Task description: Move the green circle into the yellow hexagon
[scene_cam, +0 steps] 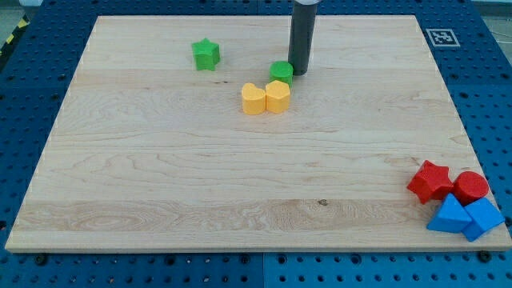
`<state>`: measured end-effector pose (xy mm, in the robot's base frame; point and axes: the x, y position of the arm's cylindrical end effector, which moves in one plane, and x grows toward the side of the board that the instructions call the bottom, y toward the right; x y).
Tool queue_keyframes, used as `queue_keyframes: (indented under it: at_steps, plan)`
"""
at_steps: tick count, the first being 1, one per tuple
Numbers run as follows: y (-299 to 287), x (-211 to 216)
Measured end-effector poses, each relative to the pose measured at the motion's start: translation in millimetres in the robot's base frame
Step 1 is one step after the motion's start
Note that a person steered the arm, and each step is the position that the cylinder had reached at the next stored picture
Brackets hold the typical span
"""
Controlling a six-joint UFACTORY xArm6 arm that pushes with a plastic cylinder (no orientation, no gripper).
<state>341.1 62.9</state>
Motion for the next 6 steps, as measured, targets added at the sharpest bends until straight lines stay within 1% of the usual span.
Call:
queue_keyframes:
  at_steps: [3,5,6]
  plan:
    - [0,7]
    - [-14,0]
    - [-20,5]
